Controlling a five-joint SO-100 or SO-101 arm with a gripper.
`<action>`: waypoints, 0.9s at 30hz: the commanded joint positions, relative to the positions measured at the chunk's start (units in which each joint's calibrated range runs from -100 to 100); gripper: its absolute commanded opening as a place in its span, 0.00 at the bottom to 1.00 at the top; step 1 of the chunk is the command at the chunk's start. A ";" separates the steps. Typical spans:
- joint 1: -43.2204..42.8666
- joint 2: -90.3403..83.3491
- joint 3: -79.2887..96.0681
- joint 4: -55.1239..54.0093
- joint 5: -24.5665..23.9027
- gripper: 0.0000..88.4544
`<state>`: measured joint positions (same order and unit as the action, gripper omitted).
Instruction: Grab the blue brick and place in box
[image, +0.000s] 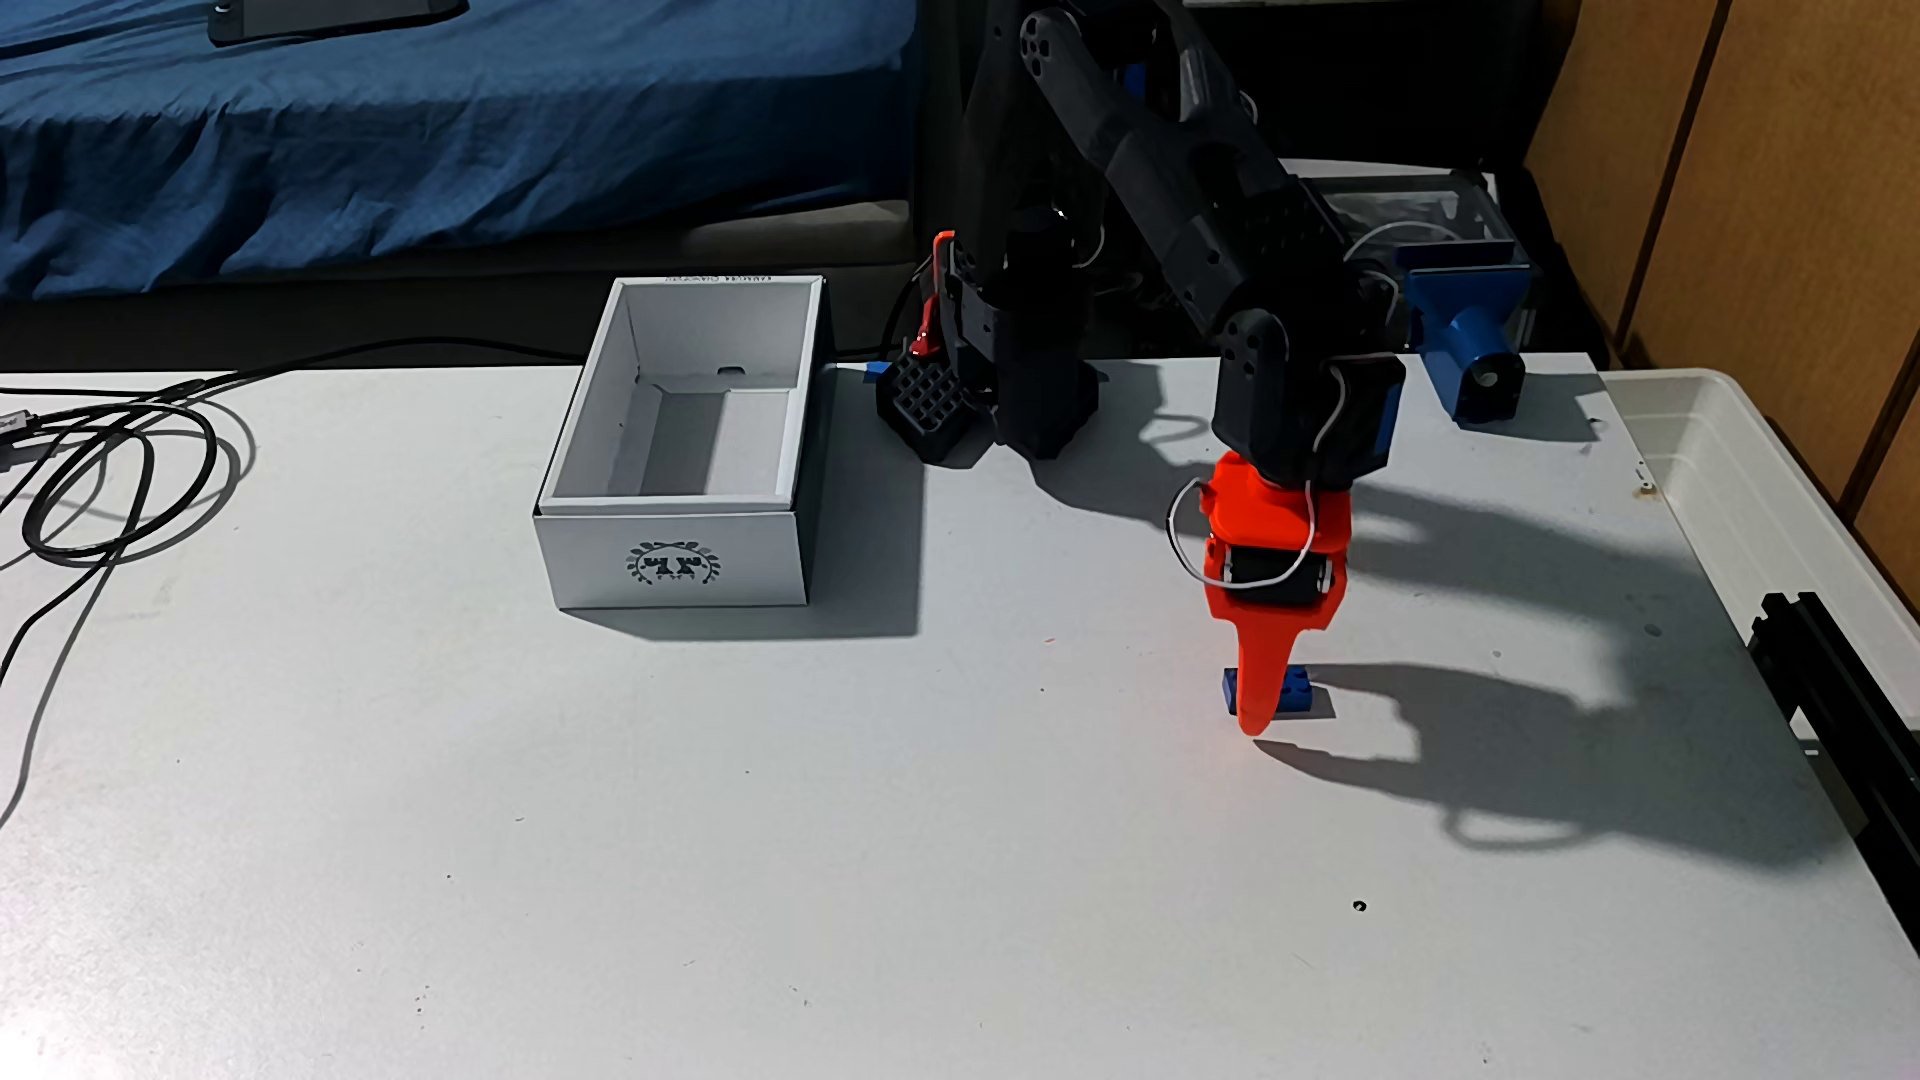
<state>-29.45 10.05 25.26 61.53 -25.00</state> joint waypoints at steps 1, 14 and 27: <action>-1.01 1.24 -2.72 -0.30 0.45 0.22; -1.98 1.75 -2.81 -0.05 3.30 0.22; -1.76 1.83 -2.19 0.38 5.82 0.21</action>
<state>-31.14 11.74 23.65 61.44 -19.79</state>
